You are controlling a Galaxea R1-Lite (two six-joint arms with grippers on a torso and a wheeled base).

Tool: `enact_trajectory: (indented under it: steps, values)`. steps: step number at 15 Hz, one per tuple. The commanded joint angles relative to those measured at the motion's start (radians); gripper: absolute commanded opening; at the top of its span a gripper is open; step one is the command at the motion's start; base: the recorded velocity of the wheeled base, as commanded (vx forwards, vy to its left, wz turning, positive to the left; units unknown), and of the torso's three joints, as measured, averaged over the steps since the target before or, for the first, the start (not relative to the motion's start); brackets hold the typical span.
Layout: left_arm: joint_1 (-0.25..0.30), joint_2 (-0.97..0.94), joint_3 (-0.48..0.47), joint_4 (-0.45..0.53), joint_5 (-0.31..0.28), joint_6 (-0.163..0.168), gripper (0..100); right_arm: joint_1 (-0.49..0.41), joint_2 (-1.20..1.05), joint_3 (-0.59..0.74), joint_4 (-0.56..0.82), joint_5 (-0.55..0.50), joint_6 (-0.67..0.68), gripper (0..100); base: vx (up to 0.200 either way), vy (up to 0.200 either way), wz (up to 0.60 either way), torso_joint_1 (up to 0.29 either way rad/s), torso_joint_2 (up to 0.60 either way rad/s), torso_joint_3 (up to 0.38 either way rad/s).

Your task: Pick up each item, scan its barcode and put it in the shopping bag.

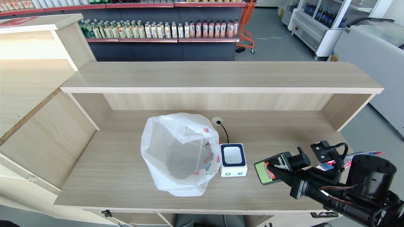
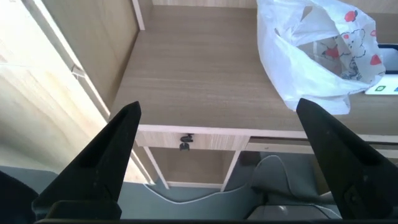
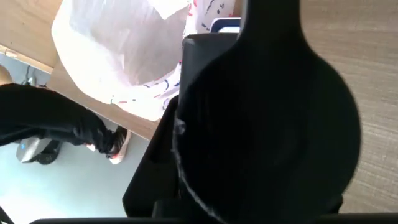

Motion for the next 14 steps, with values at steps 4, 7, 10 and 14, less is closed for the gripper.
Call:
enact_trajectory:
  steps: [4, 7, 10, 14]
  values:
    - [0.001, 0.000, 0.000, 0.000, 0.000, -0.002, 100, 0.000, -0.001, -0.063, -0.001, 0.000, -0.010, 0, -0.050, 0.050, 0.00, -0.001, 0.00, 0.001]
    - [0.001, 0.000, 0.000, 0.000, 0.000, 0.000, 100, 0.003, 0.063, -0.181, -0.001, 0.000, -0.077, 0, 0.000, 0.000, 0.00, 0.000, 0.00, 0.000]
    - [0.001, 0.000, 0.000, 0.000, -0.001, 0.001, 100, 0.032, 0.098, -0.224, -0.001, 0.001, -0.085, 0, 0.000, 0.000, 0.00, 0.000, 0.00, 0.000]
    - [0.001, 0.000, 0.000, 0.000, -0.001, 0.000, 100, 0.069, 0.135, -0.312, -0.001, 0.001, -0.085, 0, 0.000, 0.200, 0.00, -0.001, 0.00, 0.001]
